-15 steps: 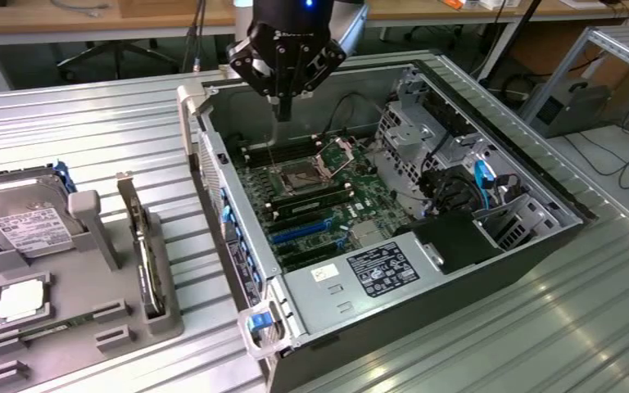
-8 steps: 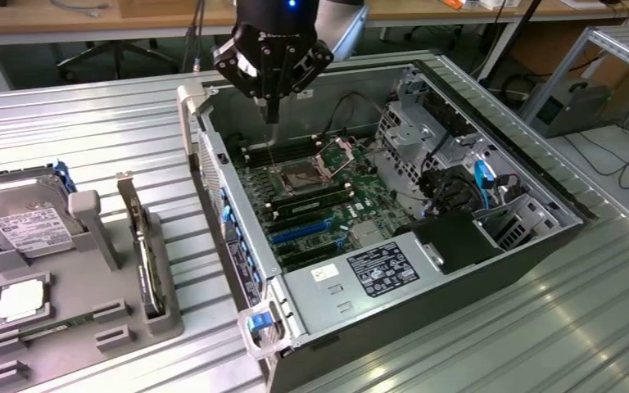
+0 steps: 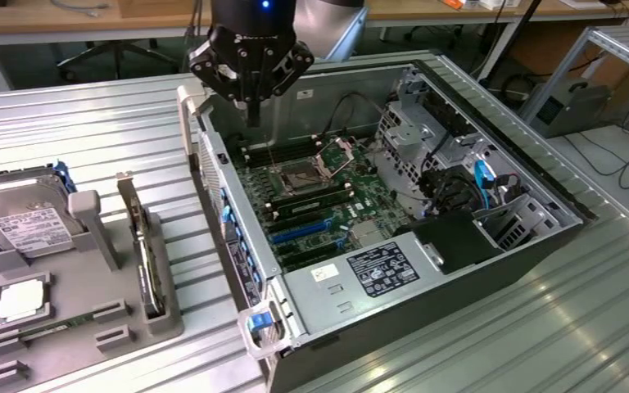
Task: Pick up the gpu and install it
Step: 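Reach for the gpu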
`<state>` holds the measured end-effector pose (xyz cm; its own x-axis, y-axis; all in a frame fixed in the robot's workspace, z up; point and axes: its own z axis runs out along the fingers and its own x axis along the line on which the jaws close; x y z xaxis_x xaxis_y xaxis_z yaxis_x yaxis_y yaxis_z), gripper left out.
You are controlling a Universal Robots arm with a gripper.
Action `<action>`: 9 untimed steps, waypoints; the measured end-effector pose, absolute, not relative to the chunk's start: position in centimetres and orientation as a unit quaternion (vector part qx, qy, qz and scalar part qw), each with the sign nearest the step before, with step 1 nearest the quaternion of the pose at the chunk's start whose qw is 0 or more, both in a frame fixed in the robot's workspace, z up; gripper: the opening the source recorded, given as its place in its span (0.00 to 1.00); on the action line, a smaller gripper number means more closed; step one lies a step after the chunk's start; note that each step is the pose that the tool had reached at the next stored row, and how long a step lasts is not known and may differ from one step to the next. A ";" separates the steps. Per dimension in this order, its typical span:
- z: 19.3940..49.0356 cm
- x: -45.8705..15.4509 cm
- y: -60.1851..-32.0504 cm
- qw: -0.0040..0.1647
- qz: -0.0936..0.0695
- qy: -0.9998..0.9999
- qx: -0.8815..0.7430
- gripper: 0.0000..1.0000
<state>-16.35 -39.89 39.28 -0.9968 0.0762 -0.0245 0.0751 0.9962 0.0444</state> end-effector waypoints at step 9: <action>39.2 -18.3 -39.8 0.013 0.021 0.999 0.038 0.11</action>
